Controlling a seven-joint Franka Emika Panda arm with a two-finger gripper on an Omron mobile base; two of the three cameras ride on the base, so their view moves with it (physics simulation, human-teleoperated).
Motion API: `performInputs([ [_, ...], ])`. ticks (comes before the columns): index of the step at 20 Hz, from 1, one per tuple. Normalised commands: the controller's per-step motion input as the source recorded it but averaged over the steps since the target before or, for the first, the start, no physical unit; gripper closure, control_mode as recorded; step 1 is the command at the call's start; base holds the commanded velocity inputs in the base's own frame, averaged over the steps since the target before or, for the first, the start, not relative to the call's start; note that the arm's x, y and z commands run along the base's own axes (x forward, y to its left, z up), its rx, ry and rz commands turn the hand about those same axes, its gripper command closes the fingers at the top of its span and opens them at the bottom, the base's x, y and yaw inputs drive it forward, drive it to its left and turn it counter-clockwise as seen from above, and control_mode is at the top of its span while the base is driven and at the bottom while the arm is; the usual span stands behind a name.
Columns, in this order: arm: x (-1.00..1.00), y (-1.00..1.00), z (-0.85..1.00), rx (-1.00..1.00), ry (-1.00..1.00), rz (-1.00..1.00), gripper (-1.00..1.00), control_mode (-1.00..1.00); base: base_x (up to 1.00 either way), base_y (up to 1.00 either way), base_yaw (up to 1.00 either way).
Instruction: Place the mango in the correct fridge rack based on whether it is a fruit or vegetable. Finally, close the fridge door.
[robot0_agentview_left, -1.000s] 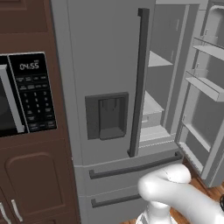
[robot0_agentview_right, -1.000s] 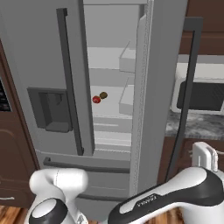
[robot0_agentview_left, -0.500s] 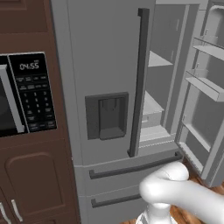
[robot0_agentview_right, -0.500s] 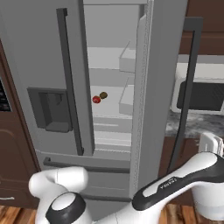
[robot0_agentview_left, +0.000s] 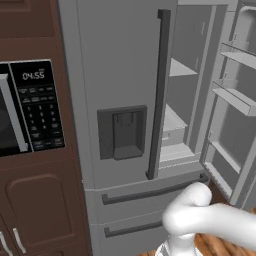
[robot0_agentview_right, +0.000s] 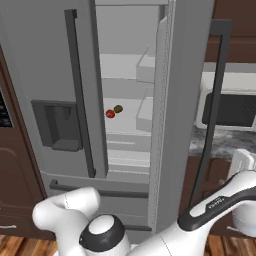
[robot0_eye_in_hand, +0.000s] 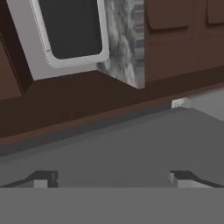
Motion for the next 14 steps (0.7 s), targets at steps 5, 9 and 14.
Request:
performInputs([
  [5, 0.49, -0.04, -0.39, 0.07, 0.0, 0.16, -1.0, -1.0, 0.0, 0.0, 0.0],
  [9, 0.43, 0.0, -0.12, 0.11, 0.0, 0.18, -1.0, -1.0, 0.0, 0.0, 0.0],
  [14, 0.09, 0.15, 0.0, 0.1, 0.0, 0.23, -1.0, -1.0, 0.0, 0.0, 0.0],
])
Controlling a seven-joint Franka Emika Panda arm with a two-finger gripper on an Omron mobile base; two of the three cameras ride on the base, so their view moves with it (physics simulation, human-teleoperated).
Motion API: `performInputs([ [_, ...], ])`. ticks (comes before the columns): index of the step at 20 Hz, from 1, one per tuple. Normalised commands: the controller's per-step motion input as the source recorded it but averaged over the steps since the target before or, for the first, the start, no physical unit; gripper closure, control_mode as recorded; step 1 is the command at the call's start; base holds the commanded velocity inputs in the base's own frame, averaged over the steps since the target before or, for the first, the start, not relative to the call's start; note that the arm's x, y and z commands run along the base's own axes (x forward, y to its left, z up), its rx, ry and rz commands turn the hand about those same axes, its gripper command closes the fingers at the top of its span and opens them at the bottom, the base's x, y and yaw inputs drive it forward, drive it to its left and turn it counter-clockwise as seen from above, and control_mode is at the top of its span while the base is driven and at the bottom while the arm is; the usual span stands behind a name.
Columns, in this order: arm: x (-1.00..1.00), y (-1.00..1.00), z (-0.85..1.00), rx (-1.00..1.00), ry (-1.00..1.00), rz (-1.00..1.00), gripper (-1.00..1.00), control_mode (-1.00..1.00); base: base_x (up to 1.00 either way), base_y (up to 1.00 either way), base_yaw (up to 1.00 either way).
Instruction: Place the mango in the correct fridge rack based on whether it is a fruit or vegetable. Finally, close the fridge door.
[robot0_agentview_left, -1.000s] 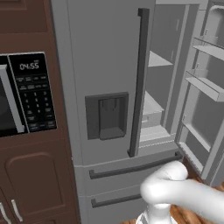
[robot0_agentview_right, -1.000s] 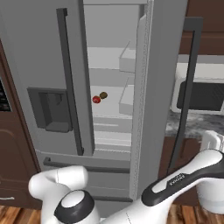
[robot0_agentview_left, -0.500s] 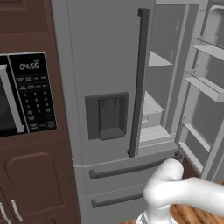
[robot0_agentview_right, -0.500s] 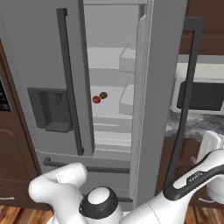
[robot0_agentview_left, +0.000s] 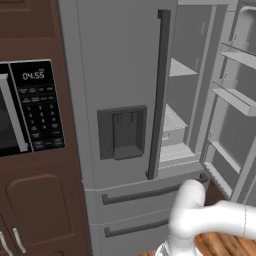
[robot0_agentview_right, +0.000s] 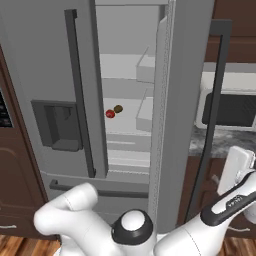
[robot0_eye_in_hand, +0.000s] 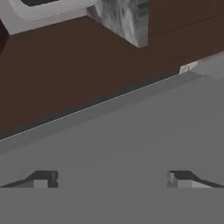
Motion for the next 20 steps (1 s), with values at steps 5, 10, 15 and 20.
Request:
performInputs([
  [5, 0.0, 0.47, -0.01, 0.07, 0.0, 0.25, -1.0, -1.0, 0.0, 0.0, 0.0],
  [10, -0.01, 0.83, -0.04, 0.01, -0.03, 0.29, -1.0, -1.0, 0.0, 0.0, 0.0],
  [15, -0.37, 1.0, -0.24, -0.02, -0.29, 0.3, -1.0, -1.0, 0.0, 0.0, 0.0],
  [20, -0.3, 1.0, -0.14, -0.06, -0.39, 0.21, -1.0, -1.0, 0.0, 0.0, 0.0],
])
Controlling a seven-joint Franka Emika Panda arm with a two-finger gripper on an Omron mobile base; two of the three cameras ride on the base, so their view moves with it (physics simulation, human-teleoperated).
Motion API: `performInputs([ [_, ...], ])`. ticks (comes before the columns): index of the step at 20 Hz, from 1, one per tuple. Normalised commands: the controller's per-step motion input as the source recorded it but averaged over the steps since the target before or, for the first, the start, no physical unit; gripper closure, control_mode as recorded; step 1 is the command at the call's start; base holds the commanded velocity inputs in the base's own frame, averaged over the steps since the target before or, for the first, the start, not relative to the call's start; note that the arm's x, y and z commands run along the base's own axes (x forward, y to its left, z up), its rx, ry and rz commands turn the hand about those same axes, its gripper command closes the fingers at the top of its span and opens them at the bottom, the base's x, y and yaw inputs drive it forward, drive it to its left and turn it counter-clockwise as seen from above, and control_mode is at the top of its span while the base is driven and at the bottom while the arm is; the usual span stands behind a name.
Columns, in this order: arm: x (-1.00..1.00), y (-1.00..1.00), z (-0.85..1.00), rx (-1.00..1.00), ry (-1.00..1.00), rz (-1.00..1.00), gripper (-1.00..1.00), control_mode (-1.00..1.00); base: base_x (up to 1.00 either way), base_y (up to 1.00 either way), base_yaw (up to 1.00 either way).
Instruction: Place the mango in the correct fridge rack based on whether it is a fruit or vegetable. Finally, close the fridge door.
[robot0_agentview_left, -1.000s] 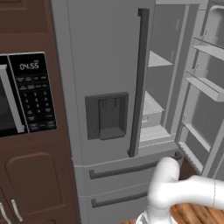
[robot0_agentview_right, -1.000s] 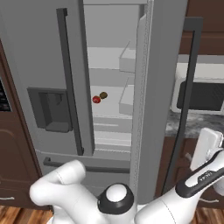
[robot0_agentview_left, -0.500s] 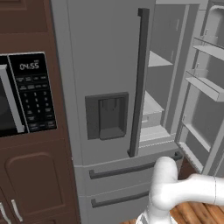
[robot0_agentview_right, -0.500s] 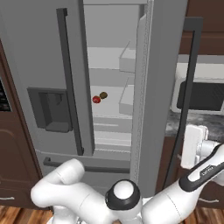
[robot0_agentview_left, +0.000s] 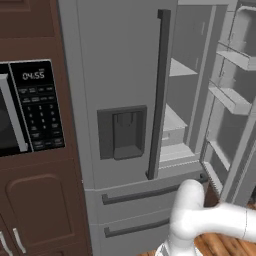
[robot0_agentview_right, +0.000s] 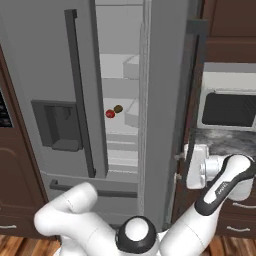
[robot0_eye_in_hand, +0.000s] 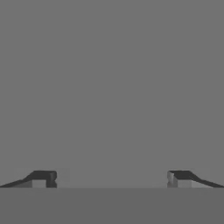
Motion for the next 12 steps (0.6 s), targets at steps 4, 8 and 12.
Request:
performInputs([
  [4, -0.02, 1.0, -0.01, -0.04, -0.36, 0.12, -1.0, -1.0, 0.0, 0.0, 0.0],
  [8, 0.0, 1.0, 0.0, -0.05, -0.35, 0.06, -1.0, -1.0, 0.0, 0.0, 0.0],
  [12, 0.05, 1.0, 0.0, -0.07, -0.3, 0.0, -1.0, -1.0, 0.0, 0.0, 0.0],
])
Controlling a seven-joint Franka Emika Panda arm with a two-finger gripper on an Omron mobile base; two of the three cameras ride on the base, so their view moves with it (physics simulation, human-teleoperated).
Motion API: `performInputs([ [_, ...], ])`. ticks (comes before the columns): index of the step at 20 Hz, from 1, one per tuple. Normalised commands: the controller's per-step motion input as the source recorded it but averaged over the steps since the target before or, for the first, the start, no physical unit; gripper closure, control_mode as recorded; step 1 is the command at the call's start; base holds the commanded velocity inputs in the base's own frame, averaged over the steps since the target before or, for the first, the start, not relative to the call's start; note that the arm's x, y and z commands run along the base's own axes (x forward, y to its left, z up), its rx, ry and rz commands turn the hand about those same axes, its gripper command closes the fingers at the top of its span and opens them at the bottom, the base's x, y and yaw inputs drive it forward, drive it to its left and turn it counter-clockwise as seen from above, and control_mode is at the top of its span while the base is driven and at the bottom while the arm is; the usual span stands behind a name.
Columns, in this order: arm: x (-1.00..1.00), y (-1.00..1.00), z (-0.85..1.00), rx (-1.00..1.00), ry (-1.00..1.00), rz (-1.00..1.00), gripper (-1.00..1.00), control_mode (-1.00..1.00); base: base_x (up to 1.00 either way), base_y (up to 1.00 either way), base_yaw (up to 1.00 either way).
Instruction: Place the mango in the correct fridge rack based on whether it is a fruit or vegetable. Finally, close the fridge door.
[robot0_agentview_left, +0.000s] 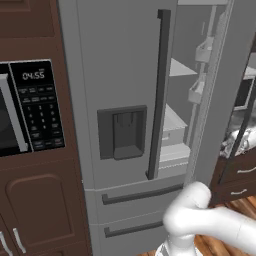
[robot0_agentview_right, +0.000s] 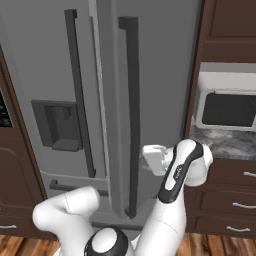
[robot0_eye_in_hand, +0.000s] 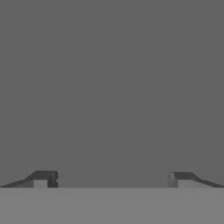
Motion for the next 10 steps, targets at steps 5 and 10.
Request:
performInputs([
  [5, 0.31, 0.79, 0.0, -0.03, -0.2, -0.15, -1.0, -1.0, 0.0, 0.0, 0.0],
  [10, 0.56, 0.37, 0.04, 0.0, -0.03, -0.31, -1.0, -1.0, 0.0, 0.0, 0.0],
])
